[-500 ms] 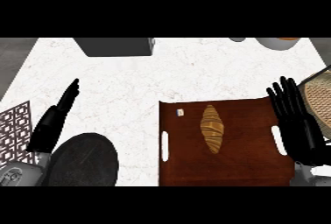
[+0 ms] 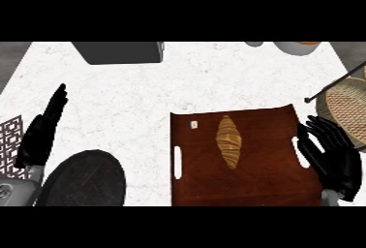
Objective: Pick the croissant from the tray and place it in the tiered basket
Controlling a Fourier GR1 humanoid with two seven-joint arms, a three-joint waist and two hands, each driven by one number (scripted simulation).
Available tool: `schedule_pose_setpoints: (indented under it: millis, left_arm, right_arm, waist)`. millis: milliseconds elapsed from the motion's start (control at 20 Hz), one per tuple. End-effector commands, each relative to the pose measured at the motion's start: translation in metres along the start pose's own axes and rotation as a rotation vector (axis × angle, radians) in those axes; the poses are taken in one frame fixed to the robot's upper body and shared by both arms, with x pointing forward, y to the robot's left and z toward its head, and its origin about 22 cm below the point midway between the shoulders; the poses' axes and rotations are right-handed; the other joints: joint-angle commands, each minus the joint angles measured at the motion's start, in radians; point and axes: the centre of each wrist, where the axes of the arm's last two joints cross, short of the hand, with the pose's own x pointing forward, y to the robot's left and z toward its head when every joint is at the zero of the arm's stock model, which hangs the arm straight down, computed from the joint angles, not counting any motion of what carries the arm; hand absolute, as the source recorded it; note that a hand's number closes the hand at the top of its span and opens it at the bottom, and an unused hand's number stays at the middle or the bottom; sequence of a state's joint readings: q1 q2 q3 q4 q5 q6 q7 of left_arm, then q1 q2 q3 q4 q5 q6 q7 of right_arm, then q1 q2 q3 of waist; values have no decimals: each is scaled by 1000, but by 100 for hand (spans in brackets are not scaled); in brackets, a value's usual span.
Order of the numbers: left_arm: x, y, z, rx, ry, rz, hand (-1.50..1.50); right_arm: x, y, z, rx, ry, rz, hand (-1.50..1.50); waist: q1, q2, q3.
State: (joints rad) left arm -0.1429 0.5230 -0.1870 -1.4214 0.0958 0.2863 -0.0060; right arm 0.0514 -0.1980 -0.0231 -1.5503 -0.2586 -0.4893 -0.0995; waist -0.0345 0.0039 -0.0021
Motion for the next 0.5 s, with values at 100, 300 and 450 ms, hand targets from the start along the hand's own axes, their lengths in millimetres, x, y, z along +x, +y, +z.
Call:
schedule_pose_setpoints:
  millis: [100,300,450]
  left_arm:
    - [8,-19,4,7,22,35,0]
    - [3,7,-4,27,16,25,0]
    - [8,-8,-5,13,17,15,0]
  right_arm:
    - [-31,7,55,-371,120,183,-150]
    - [6,1,79,-293,110,285,-150]
    - [12,-11,78,-77,208,453,-150]
  waist:
    - [18,-8,-1]
    - [27,-6,-4]
    - [34,-1,-7]
